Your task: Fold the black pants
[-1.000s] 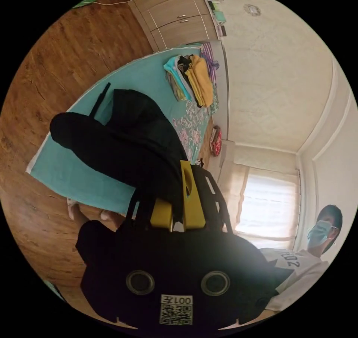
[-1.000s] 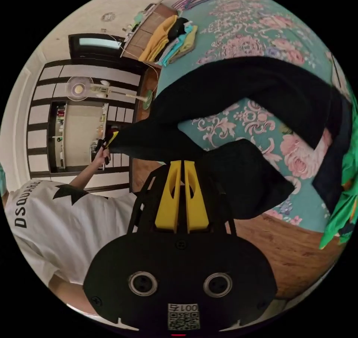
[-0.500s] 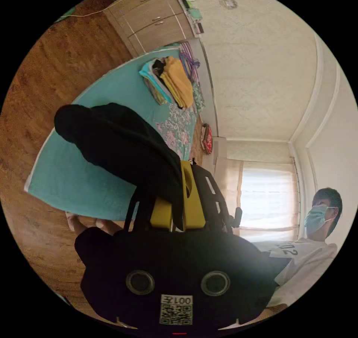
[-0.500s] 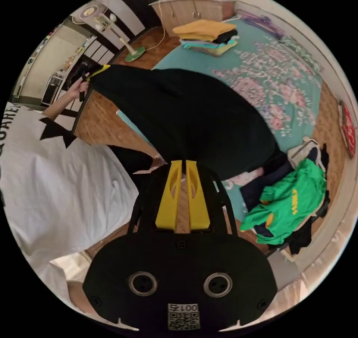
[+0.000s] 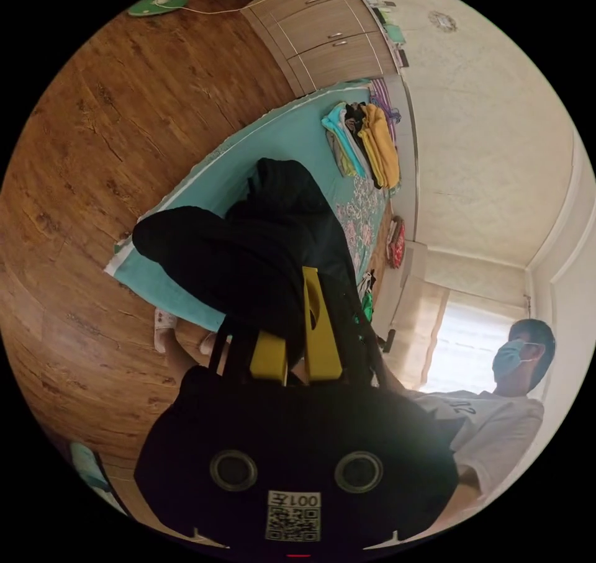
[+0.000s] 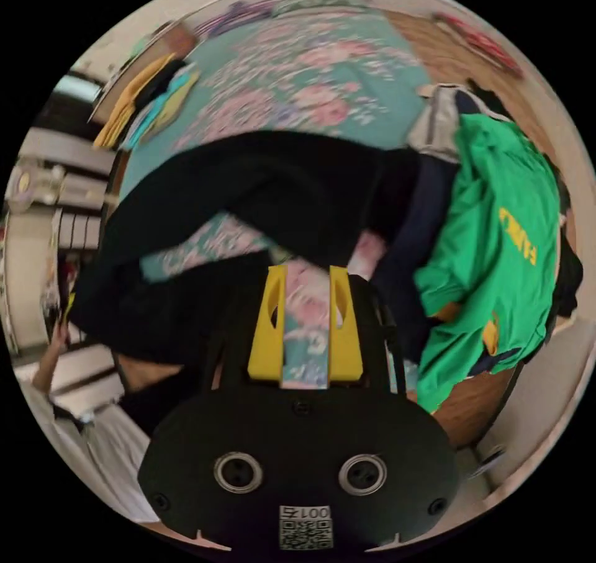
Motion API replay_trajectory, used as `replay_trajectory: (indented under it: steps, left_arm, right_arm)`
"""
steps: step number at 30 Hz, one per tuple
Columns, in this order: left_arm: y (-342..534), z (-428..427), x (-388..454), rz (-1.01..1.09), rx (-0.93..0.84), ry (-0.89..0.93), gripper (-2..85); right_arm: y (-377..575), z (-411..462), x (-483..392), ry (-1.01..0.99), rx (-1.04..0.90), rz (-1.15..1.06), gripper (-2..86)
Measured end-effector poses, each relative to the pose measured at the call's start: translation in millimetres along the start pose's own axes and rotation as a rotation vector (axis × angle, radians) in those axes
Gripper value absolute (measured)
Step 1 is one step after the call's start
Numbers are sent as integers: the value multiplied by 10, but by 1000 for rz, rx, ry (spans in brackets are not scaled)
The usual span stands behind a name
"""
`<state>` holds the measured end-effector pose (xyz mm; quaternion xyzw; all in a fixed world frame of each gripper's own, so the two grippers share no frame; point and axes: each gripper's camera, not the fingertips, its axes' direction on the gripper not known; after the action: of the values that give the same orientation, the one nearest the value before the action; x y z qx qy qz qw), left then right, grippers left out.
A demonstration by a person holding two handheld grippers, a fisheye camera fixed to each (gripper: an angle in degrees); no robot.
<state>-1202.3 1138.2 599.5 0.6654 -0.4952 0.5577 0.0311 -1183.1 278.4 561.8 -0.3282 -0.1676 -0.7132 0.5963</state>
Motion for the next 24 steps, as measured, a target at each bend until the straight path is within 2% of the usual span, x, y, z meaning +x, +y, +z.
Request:
replay_trajectory:
  steps: [4,6,8,10,13,15,18,22,24]
  left_arm:
    - [10,28,86,8,26,-44,-8]
    - [29,65,109,2,53,-74,-8]
    - [50,94,104,-12,83,-90,-8]
    - [78,122,97,-31,114,-103,-8]
    - [120,167,101,-58,154,-118,-8]
    - [136,205,119,-73,172,-128,-8]
    - [106,279,160,-68,160,-154,-8]
    - [15,357,183,-54,143,-184,-8]
    - [-36,379,191,-39,129,-194,-8]
  right_arm:
    - [-665,87,352,-30,75,131,123]
    - [-1018,319,423,-47,7,160,110]
    - [-1166,470,367,31,-72,167,87]
    - [-1206,428,214,142,-99,98,52]
    - [-1193,29,-10,119,-100,-59,27]
    - [-1272,-471,-87,106,1,-139,22]
    - [-1696,-806,-112,124,55,-217,20]
    - [-2448,-321,-56,179,-72,-245,21]
    - [-2680,128,42,284,-189,-217,22]
